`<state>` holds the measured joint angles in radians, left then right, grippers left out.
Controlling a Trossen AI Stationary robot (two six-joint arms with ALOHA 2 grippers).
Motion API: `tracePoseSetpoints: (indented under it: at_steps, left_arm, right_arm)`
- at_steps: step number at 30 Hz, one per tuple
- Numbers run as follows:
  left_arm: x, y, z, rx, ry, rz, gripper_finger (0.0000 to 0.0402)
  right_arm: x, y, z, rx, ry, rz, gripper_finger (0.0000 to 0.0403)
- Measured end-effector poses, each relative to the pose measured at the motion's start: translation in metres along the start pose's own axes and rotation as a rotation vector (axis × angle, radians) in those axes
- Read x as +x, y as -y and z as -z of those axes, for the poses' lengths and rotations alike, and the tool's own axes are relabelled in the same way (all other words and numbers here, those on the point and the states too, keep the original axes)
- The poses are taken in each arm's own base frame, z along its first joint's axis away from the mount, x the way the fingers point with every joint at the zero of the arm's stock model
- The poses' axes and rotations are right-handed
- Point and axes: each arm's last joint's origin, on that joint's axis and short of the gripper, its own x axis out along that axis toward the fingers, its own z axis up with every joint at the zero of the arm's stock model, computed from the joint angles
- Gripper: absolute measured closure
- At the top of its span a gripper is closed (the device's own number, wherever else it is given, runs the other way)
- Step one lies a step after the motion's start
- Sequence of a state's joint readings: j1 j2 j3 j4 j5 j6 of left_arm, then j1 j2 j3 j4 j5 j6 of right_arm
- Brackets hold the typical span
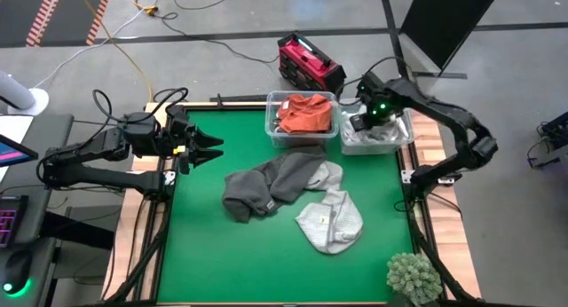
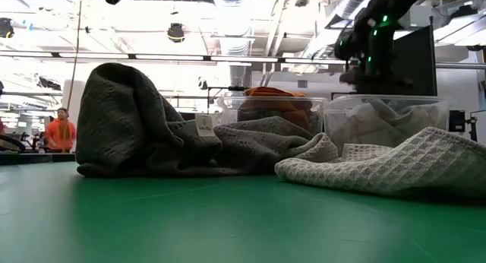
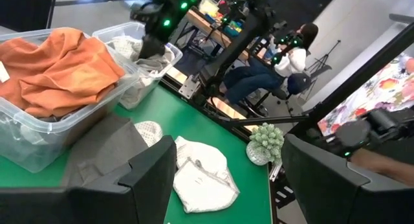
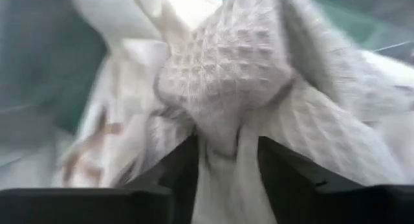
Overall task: Sort towels by color in basket
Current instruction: Put the light gray towel into the right transparent bin
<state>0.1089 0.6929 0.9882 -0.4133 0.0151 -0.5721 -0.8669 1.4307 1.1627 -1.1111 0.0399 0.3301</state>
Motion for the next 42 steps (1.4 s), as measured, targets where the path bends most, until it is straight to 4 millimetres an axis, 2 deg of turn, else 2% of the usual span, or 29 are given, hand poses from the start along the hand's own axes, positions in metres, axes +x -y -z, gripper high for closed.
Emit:
tracePoseSetpoints:
  at_steps: [5, 9, 14, 18, 24, 30, 35, 42]
  left_arm:
    - [0.000, 0.000, 0.000, 0.016, 0.000, 0.001, 0.0136]
    - [0.000, 0.000, 0.000, 0.026, 0.000, 0.001, 0.0136]
    - [0.000, 0.000, 0.000, 0.026, -0.003, 0.007, 0.0136]
    - [0.000, 0.000, 0.000, 0.038, -0.004, 0.008, 0.0136]
    - [0.000, 0.000, 0.000, 0.045, -0.007, 0.012, 0.0136]
    - [0.000, 0.001, 0.001, 0.041, -0.025, 0.047, 0.0136]
    - [0.000, 0.002, 0.001, 0.033, -0.040, 0.072, 0.0136]
    - [0.000, 0.002, 0.001, 0.028, -0.042, 0.074, 0.0136]
  right_arm:
    - [-0.042, 0.002, 0.010, -0.002, 0.087, -0.031, 0.0167]
    - [-0.071, -0.008, 0.031, -0.033, 0.176, -0.087, 0.0149]
    - [-0.096, -0.040, 0.070, -0.089, 0.228, -0.215, 0.0151]
    - [-0.100, -0.073, 0.100, -0.144, 0.258, -0.224, 0.0161]
    - [-0.084, -0.133, 0.136, -0.223, 0.281, -0.203, 0.0177]
    - [-0.039, -0.184, 0.154, -0.304, 0.202, -0.118, 0.0181]
    - [0.000, -0.207, 0.153, -0.358, 0.119, -0.047, 0.0177]
    - [0.036, -0.225, 0.140, -0.395, 0.102, -0.046, 0.0177]
